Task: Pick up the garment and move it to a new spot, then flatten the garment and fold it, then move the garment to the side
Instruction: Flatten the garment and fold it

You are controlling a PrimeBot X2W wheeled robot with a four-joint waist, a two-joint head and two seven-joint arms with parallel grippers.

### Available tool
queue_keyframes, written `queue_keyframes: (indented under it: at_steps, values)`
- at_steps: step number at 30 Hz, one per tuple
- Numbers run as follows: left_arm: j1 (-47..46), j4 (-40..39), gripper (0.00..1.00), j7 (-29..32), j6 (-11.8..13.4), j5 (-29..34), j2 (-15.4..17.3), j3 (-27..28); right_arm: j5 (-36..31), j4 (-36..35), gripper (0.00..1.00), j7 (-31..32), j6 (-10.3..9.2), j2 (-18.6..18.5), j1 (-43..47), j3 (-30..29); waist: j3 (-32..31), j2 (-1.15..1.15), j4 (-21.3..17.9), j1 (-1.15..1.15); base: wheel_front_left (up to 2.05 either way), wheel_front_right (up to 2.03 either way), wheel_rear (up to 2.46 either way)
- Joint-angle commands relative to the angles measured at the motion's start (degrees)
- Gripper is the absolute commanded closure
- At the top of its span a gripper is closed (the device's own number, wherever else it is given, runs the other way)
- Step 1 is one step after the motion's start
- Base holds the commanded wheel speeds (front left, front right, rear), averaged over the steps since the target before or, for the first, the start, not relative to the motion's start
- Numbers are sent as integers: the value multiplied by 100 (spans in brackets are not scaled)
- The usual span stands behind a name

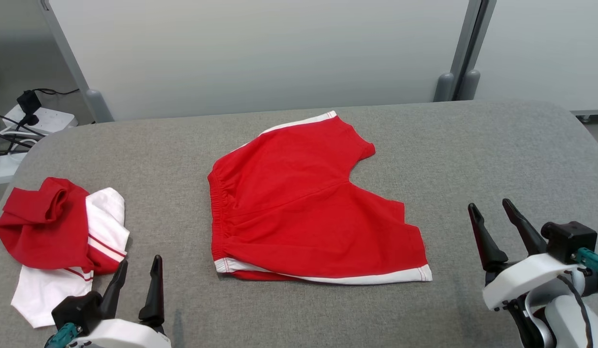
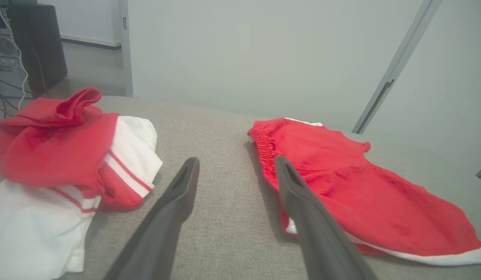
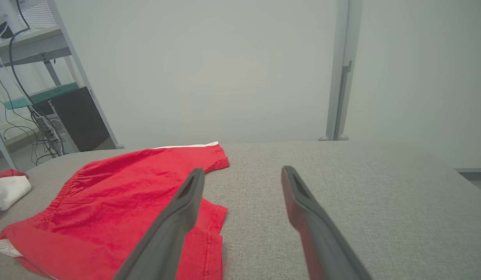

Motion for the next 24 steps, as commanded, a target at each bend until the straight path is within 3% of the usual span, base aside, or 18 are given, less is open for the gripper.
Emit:
queue_keyframes:
  at_steps: [1, 11, 24]
  values:
    - [-55, -249, 0, -52, -39, 152, 34, 280, -209, -234, 0, -76, 25, 21, 70, -62, -34, 0, 12, 0, 0, 0, 0]
    - [315, -722, 0, -52, -31, 801, -182, 616, -976, -565, 0, -76, 25, 430, 723, -628, -48, 0, 21, 0, 0, 0, 0]
    - [565, -971, 0, -52, 354, 922, -202, 239, -1550, -771, 0, -76, 25, 725, 1147, -938, 24, 0, -1, 0, 0, 0, 0]
